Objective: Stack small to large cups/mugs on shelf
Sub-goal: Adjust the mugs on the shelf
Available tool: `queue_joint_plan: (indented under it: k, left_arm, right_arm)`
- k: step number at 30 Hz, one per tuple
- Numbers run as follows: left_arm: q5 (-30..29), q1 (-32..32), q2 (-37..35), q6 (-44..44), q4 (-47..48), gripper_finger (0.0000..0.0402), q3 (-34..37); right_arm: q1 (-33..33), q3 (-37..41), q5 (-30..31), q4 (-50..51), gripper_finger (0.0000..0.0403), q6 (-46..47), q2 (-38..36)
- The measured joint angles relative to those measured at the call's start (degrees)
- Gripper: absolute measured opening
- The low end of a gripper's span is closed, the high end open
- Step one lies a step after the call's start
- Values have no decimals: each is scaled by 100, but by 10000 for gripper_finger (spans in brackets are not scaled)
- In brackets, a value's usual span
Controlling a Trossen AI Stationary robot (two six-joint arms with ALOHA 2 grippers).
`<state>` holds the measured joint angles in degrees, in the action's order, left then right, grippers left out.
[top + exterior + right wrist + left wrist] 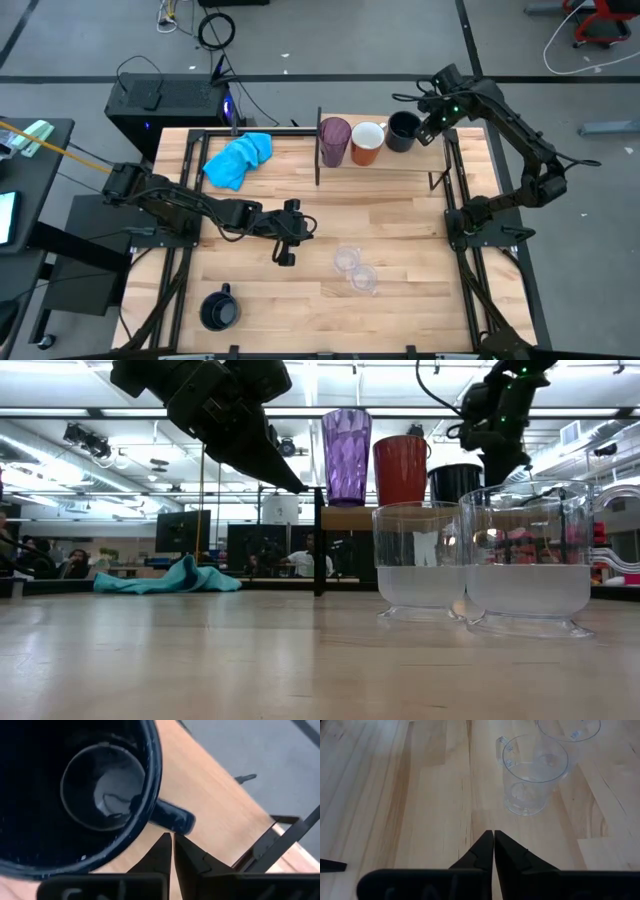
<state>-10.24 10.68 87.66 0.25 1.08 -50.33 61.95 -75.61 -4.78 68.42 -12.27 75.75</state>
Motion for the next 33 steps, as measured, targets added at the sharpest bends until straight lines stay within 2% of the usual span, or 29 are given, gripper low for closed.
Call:
queue_joint_plan:
  k: [8, 15, 27, 33]
  left_arm:
    - [0, 0, 0, -2, 0, 14, 0]
    - [-2, 0, 0, -2, 0, 22, 0]
    - [0, 2, 0, 0, 2, 15, 0]
    - [-2, 2, 0, -2, 2, 16, 0]
  right_arm:
    - [0, 2, 45, -332, 8, 11, 0]
    - [0, 4, 45, -484, 10, -31, 0]
    - [0, -153, 50, -524, 8, -140, -15]
    - [-22, -245, 283, -323, 8, -162, -138]
